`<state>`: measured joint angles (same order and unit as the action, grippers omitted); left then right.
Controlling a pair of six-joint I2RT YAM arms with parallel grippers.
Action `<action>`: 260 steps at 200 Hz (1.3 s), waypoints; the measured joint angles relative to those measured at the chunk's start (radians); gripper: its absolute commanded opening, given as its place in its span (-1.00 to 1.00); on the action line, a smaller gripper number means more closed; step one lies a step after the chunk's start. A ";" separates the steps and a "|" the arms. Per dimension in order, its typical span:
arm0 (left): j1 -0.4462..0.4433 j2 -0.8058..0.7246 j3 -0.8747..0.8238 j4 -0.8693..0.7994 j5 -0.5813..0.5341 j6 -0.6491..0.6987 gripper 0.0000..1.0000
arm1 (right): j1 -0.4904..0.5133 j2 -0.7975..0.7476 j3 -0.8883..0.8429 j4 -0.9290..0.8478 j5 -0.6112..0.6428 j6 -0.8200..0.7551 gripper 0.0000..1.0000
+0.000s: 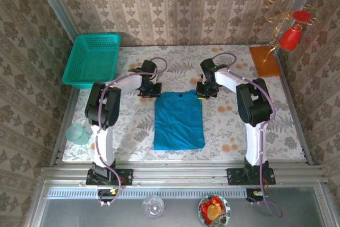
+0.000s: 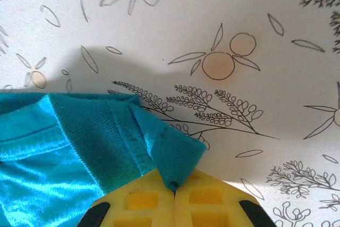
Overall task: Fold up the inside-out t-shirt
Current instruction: Fold the T-shirt at the center of the table.
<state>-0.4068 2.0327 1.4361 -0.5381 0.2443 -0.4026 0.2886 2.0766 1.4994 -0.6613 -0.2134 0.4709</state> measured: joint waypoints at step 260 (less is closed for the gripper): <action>0.138 -0.450 -0.291 0.604 0.314 0.184 -1.00 | -0.065 -0.409 -0.148 0.443 -0.042 -0.108 -1.00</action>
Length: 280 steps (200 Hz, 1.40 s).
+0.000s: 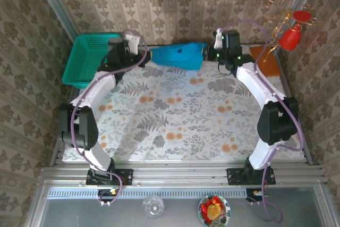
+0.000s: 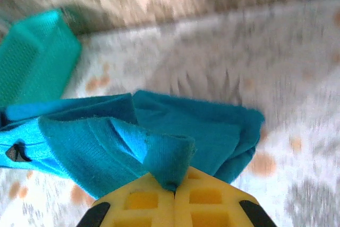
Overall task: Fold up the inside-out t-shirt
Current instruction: Fold the T-shirt at the center of the table.
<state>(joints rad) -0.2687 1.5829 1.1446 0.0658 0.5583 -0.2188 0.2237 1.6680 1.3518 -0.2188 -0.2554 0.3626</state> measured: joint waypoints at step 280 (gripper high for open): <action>-0.082 -0.317 -0.370 -0.265 -0.130 -0.044 -1.00 | 0.344 -0.312 -0.430 -0.137 0.219 0.210 -1.00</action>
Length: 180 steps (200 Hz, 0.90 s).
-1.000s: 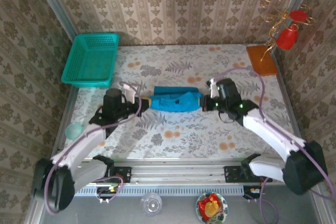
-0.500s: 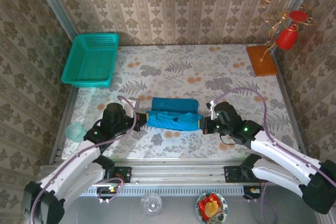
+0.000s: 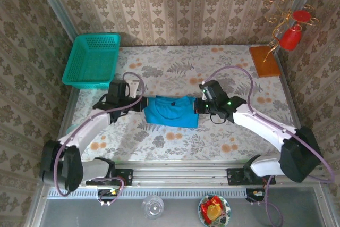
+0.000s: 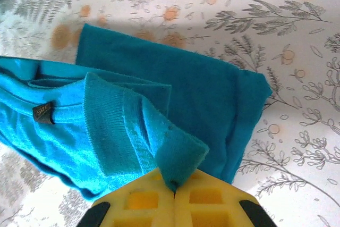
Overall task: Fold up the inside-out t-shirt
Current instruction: Fold the T-shirt at the center of the table.
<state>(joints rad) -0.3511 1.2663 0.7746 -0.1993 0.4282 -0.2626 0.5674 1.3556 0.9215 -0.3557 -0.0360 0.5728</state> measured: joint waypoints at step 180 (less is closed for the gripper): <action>0.027 0.620 0.405 -0.082 0.107 0.129 -1.00 | -0.151 0.344 0.035 0.065 -0.121 0.008 -1.00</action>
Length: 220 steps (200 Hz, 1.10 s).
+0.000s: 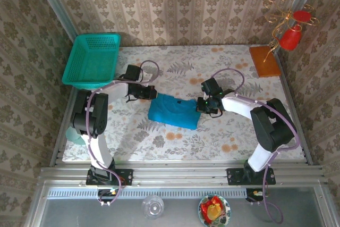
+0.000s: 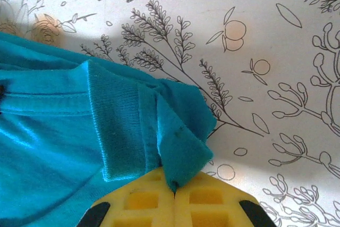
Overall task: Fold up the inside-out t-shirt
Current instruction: Fold the T-shirt at the center of the table.
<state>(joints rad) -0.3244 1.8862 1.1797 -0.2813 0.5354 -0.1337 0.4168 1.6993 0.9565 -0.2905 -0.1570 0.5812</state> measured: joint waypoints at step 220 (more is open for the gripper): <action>-0.012 -0.101 -0.146 0.128 0.042 -0.109 -0.93 | -0.080 0.008 0.099 -0.145 -0.053 -0.110 -1.00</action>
<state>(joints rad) -0.3363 1.7847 1.0340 -0.1532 0.5774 -0.2428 0.3370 1.7073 1.0557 -0.4358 -0.2096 0.4713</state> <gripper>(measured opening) 0.048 0.048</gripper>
